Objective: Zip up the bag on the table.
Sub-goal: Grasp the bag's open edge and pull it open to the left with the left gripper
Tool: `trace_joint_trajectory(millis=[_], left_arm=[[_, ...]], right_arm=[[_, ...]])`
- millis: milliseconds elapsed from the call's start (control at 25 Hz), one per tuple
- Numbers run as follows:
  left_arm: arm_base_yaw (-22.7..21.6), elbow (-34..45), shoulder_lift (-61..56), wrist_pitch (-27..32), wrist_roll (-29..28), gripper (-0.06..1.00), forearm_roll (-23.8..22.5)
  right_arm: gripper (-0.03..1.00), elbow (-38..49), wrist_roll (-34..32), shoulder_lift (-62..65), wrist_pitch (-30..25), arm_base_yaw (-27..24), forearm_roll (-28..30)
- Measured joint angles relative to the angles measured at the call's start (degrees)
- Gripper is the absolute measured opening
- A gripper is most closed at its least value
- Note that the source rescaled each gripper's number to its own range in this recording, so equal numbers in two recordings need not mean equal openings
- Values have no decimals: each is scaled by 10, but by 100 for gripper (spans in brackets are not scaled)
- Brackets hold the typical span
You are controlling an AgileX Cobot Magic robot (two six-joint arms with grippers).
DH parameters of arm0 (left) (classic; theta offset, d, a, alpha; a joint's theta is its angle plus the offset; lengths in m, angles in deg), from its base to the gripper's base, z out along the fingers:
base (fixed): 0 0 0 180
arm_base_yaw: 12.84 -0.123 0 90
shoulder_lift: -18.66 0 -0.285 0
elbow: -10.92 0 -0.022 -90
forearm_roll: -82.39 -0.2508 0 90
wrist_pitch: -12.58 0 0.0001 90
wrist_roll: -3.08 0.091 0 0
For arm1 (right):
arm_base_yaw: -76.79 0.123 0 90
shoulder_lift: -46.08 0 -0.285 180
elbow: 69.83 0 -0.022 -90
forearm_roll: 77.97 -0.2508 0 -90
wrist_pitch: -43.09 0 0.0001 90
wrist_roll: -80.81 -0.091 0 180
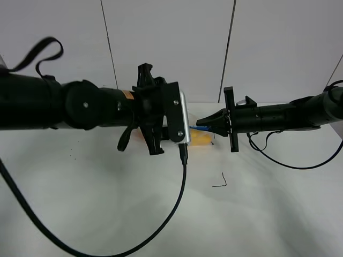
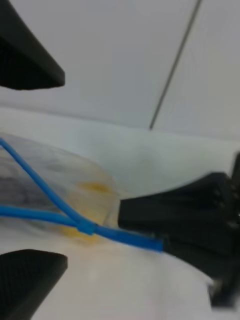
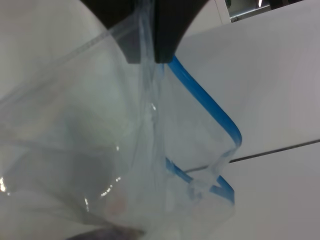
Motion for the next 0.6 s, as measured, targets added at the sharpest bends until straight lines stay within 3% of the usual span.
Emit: trace_joint_trajectory(millis=[200,600], left_arm=[[7,7,45,-30,-1,88,2],[47,7,124,-189,-1,88,1]], right_arm=[[0,0,0,0,0,0,-1],[0,0,0,0,0,0,-2]])
